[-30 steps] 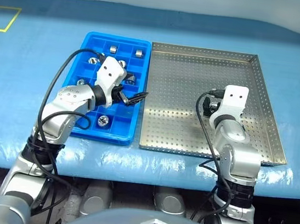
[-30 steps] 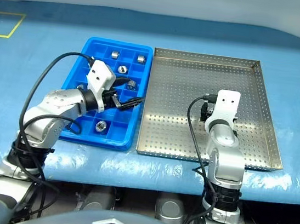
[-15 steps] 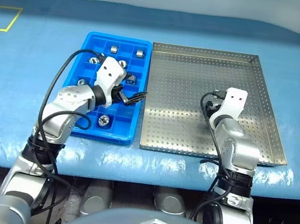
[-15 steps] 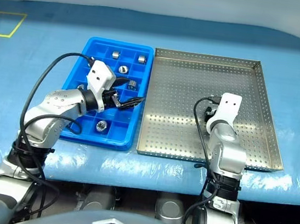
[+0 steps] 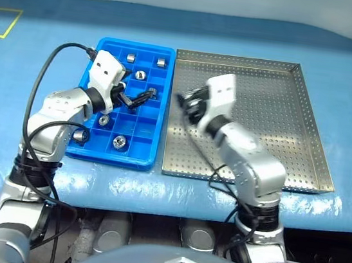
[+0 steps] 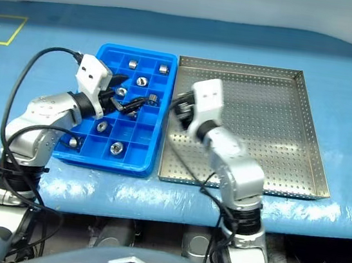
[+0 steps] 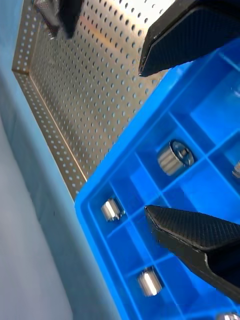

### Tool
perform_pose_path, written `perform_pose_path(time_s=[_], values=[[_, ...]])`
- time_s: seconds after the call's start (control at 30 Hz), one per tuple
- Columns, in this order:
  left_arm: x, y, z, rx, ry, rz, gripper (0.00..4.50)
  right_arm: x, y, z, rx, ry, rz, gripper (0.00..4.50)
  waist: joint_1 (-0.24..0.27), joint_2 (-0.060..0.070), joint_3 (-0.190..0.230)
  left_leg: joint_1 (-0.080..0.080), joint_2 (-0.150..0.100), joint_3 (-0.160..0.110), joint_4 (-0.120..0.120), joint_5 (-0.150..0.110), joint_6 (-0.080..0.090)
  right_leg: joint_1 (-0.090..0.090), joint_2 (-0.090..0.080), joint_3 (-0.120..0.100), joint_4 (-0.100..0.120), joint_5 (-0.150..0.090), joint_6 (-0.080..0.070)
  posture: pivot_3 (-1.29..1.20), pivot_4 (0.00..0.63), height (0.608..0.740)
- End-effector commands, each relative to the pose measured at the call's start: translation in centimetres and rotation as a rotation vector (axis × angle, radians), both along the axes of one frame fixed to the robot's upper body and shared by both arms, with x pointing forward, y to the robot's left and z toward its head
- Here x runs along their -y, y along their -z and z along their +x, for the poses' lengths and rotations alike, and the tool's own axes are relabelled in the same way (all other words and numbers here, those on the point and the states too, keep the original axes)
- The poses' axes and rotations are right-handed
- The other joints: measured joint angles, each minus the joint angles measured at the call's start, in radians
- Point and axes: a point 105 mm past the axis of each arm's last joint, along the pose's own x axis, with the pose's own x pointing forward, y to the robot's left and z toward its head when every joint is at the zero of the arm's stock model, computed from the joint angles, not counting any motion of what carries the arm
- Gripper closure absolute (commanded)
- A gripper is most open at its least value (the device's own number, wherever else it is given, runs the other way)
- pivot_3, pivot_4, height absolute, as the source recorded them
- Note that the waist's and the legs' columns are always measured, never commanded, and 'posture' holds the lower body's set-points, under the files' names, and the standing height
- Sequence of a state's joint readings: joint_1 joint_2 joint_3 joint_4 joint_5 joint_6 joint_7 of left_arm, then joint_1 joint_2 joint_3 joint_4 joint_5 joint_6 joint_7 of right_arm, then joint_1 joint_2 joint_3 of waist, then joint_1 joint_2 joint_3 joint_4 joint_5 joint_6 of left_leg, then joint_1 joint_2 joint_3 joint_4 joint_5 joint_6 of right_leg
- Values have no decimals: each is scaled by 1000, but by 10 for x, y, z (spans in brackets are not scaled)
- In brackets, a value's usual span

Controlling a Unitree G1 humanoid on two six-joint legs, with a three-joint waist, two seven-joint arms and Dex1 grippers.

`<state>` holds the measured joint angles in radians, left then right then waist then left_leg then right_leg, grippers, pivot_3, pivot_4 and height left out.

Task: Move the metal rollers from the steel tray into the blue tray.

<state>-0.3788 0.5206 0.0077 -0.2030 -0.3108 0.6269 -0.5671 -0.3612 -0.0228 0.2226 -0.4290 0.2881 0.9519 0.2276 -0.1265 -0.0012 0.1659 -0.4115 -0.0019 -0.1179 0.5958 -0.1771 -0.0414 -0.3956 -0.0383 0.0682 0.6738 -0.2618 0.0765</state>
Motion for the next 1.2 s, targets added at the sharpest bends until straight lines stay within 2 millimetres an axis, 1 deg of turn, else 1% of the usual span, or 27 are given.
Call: perform_pose_path(time_s=[0.03,0.13,0.2,0.37,0.43,0.5,0.63,0.67,0.73,0.77,0.83,0.87,0.9,0.93,1.0,1.03,1.1,1.13,1.2], values=[[-13,-18,3,78,-29,27,0,-21,6,-15,-21,-117,-24,2647,10,0,0,0,0,0,0,0,0,0,0,0,0,0,0,-83,150,740],[-15,-20,1,86,-33,36,0,-28,16,-15,-34,-135,-65,2647,21,-1,0,-1,-4,0,2,0,0,1,-4,0,-1,0,0,-72,150,740],[-16,-19,0,85,-37,34,0,-28,19,-12,-36,-132,-77,2647,25,-1,0,-1,-5,0,2,0,0,1,-5,0,-1,0,1,-63,150,740],[-13,-15,-3,80,-36,34,0,-20,26,0,-57,-82,-96,2647,30,-1,0,0,-4,0,0,0,0,0,-4,0,-1,1,0,-56,150,740],[-12,-14,-3,77,-34,30,0,-18,20,0,-34,-78,-78,1874,33,-1,0,0,-4,0,0,0,0,0,-4,0,-1,1,0,-52,150,740],[-11,-14,-3,74,-31,29,0,-17,10,0,1,-74,-48,1350,34,-1,0,0,-4,0,0,0,0,0,-4,0,-1,1,0,-55,150,740],[-7,-12,-3,68,-25,20,0,-7,-8,1,40,-23,16,1350,34,-1,0,-1,-4,0,0,0,0,0,-4,0,-1,0,0,-59,150,740],[-6,-12,-3,67,-22,16,0,0,-13,4,69,19,20,1350,34,-1,0,0,-4,0,0,0,0,0,-4,0,-1,0,0,-59,150,740],[-2,-11,-3,69,-12,8,0,22,-26,13,147,130,14,1350,35,-1,0,-1,-4,0,0,0,-1,0,-4,0,-1,0,0,-64,150,740],[-1,-12,-3,70,-8,-2,0,38,-34,19,189,201,20,1350,36,-1,0,-1,-4,0,0,0,0,0,-4,0,-1,0,0,-64,150,740],[0,-11,-3,71,-7,-11,0,67,-43,23,241,285,16,1350,38,-1,0,-1,-4,0,0,0,-1,0,-4,0,-1,0,0,-68,150,740],[1,-10,-3,70,-2,-11,0,83,-43,23,243,290,7,1350,40,-1,0,-1,-4,0,0,0,-1,0,-4,0,-1,0,0,-73,150,740],[1,-9,-3,68,7,-7,0,94,-41,20,244,281,-14,1350,43,-1,0,-1,-4,0,0,0,-1,0,-4,0,-1,0,0,-73,150,740],[3,-7,-4,66,24,2,0,108,-37,18,248,281,-59,1350,46,-1,0,-1,-4,0,0,0,-1,1,-4,0,-2,0,0,-73,150,740],[9,-4,-8,59,65,8,0,135,-31,14,227,288,-97,1350,47,-1,0,-1,-5,0,0,0,0,1,-5,0,-3,0,0,-81,150,740],[13,-3,-10,59,88,12,0,151,-28,14,209,320,-109,1350,47,-1,0,-1,-5,0,-1,0,0,1,-5,-1,-4,1,0,-83,150,740],[18,0,-12,55,121,15,0,171,-21,11,185,338,-178,978,40,-1,0,-1,-5,1,-1,0,0,1,-5,0,-5,1,0,-87,150,740],[21,1,-13,54,132,12,0,176,-20,9,180,337,-184,758,37,-1,0,-1,-5,2,-1,0,0,1,-5,0,-5,1,0,-87,150,740],[25,3,-14,47,149,4,0,178,-21,5,175,314,-166,148,34,-1,0,-1,-5,2,-1,0,0,2,-5,0,-5,0,0,-89,150,740]])
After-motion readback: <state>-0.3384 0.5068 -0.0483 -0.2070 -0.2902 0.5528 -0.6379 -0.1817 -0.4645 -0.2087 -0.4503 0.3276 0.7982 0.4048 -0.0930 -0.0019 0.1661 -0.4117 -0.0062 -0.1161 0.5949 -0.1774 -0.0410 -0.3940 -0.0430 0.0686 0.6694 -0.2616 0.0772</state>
